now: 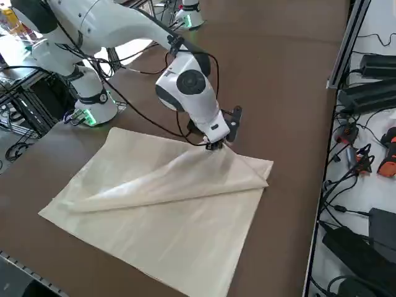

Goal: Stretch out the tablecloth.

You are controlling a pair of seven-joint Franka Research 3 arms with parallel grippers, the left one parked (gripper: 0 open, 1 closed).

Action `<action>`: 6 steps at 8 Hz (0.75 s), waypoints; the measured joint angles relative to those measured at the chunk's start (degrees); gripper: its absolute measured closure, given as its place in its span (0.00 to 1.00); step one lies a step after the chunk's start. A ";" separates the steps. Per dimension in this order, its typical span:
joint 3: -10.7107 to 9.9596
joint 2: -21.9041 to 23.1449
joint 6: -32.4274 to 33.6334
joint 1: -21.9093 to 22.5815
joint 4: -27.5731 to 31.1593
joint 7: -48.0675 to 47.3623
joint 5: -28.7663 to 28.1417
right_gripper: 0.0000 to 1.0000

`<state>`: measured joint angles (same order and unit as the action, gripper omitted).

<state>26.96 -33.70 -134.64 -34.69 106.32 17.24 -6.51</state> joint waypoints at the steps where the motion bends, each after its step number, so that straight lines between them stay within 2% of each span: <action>1: 0.89 -0.44 0.00 0.47 0.11 -3.98 -0.10 0.99; 3: 2.21 -1.82 -1.12 1.42 0.11 -10.86 -0.57 0.99; 6: 2.55 -4.68 -5.48 4.80 -1.23 -19.29 -3.71 0.99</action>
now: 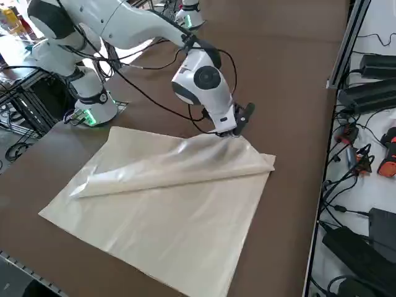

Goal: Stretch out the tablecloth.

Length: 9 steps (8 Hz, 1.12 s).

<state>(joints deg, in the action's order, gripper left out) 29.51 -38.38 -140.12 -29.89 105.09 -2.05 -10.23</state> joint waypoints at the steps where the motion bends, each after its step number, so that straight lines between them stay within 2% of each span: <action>1: 0.03 -1.17 -0.49 1.02 -1.34 -3.40 -0.67 0.99; 3: 0.08 -3.51 -0.96 2.67 -4.56 -9.72 -1.99 0.99; 7: 0.15 -7.87 -0.96 7.58 -11.99 -16.19 -11.54 0.99; 9: 0.13 -10.63 -0.97 9.58 -14.85 -18.48 -14.33 0.99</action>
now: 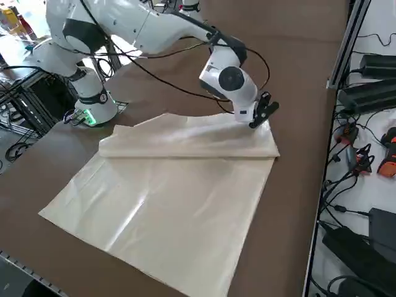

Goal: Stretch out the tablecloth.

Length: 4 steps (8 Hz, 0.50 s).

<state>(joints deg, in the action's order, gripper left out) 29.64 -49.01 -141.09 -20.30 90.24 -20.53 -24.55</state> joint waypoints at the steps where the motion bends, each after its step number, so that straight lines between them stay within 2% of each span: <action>1: -0.02 -1.28 -0.02 0.69 -1.16 -0.89 -1.48 0.99; 4: -0.07 -3.92 -0.04 2.25 -4.73 -3.95 -8.60 0.99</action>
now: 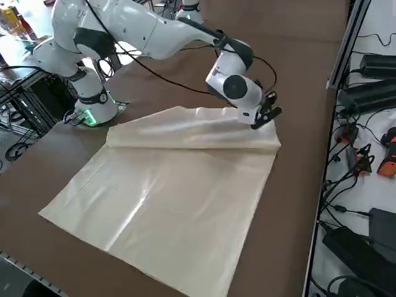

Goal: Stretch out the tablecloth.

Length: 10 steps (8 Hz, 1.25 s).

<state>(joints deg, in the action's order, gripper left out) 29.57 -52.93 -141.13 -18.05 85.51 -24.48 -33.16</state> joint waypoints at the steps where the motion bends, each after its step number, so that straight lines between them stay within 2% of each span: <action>1: -0.03 -0.64 0.03 0.38 -1.17 -1.13 -2.05 0.99; 5: -0.05 -3.97 0.23 1.76 -6.43 -4.52 -10.43 0.99; 10: -0.07 -6.98 1.72 2.90 -9.97 -5.10 -15.17 0.99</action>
<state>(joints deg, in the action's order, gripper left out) 29.51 -59.90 -139.41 -15.15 75.54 -29.58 -48.33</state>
